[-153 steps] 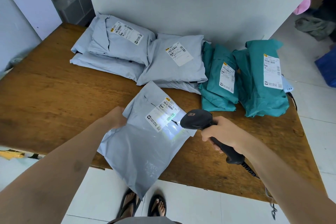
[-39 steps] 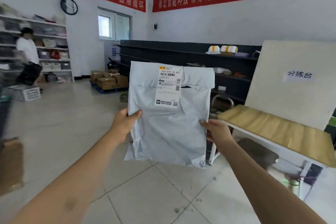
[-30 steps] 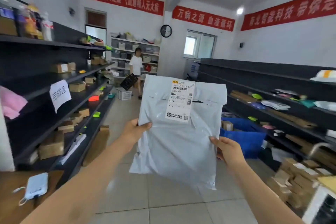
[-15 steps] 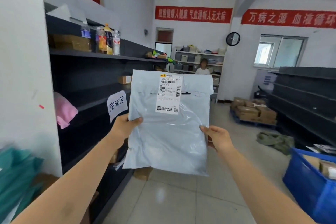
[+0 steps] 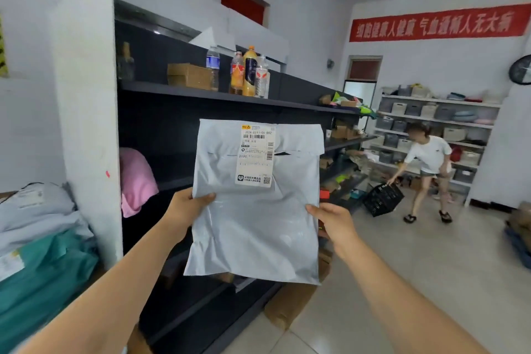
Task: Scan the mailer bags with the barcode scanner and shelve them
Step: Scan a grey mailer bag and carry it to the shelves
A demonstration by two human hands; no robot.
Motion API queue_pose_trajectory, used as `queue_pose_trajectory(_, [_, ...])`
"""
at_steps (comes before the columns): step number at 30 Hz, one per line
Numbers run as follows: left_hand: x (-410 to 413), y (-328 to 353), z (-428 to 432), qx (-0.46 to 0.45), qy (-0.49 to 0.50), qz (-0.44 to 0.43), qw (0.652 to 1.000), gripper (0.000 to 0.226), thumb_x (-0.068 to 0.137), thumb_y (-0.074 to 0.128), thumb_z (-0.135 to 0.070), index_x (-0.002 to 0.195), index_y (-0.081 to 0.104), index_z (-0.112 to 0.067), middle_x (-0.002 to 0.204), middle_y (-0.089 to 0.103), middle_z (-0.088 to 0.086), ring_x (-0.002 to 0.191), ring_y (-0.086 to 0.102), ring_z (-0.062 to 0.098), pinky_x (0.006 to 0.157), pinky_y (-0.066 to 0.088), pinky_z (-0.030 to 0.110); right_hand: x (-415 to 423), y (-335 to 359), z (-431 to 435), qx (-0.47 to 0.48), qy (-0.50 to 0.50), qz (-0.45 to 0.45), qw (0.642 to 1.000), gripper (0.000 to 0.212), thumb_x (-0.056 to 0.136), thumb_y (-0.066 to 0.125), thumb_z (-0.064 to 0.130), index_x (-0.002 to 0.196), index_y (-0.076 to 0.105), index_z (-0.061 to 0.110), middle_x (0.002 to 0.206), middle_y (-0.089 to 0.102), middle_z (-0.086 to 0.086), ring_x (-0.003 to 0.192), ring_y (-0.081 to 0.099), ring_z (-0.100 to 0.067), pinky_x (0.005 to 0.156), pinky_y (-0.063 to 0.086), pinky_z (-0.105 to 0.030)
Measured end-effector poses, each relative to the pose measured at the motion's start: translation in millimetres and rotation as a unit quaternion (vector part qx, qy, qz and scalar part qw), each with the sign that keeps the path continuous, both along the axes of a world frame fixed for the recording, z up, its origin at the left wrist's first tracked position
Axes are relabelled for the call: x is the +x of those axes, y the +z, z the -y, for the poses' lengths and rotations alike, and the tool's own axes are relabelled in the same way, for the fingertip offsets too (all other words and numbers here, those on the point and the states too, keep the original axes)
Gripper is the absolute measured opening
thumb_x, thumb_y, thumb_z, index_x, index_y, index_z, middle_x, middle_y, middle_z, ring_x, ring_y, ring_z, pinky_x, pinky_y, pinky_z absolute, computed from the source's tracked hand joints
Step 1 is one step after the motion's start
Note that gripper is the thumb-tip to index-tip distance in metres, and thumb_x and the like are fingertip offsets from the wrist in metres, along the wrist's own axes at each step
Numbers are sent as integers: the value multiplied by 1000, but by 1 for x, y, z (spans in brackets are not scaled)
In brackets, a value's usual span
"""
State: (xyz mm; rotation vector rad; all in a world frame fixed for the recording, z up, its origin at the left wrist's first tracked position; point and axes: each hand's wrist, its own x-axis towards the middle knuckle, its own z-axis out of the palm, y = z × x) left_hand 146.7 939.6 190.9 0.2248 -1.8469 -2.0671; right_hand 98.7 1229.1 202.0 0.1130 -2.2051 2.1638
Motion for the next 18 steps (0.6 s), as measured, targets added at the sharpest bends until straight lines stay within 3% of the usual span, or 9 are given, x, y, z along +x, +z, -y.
queue_pose_trajectory(7, [-66, -9, 14, 4, 96, 65, 993, 22, 84, 70, -17, 103, 68, -6, 100, 72, 13, 90, 70, 33, 83, 56, 46, -127, -13, 29, 33, 97, 39, 994, 19, 83, 73, 20, 99, 70, 9, 100, 72, -11, 95, 66, -33, 86, 55, -45])
queue_pose_trajectory(9, [-85, -9, 23, -8, 119, 67, 991, 19, 84, 69, -15, 100, 69, -5, 100, 72, 14, 89, 70, 34, 83, 56, 47, -158, -17, 46, 27, 116, 47, 992, 18, 84, 71, 19, 99, 69, 8, 99, 71, -10, 93, 66, -30, 81, 55, -42])
queue_pose_trajectory(11, [-108, -6, 36, -14, 150, 55, 987, 11, 84, 69, -10, 93, 69, -4, 96, 71, 16, 83, 69, 33, 81, 57, 45, -188, -18, 66, 17, 134, 45, 990, 5, 87, 69, 16, 90, 67, 12, 94, 69, -8, 85, 64, -25, 68, 53, -35])
queue_pose_trajectory(13, [-132, -2, 52, -13, 180, 42, 983, 13, 83, 69, -7, 95, 68, -3, 93, 71, 16, 82, 68, 34, 81, 56, 46, -221, -17, 91, 5, 143, 37, 989, 6, 87, 68, 15, 82, 65, 15, 90, 67, -6, 81, 62, -22, 63, 50, -31])
queue_pose_trajectory(15, [-157, 2, 73, -13, 202, 30, 979, 20, 82, 70, -6, 101, 67, 0, 97, 70, 20, 88, 67, 38, 85, 55, 50, -255, -14, 121, -3, 155, 26, 988, 4, 87, 68, 17, 84, 66, 14, 90, 66, -4, 82, 62, -22, 64, 50, -31])
queue_pose_trajectory(18, [-192, 8, 114, -21, 234, 22, 972, 22, 82, 70, -6, 102, 67, 2, 99, 70, 21, 89, 67, 38, 85, 55, 50, -308, -11, 173, -15, 173, 18, 985, 16, 84, 72, 20, 98, 68, 12, 92, 68, -5, 86, 63, -24, 77, 54, -37])
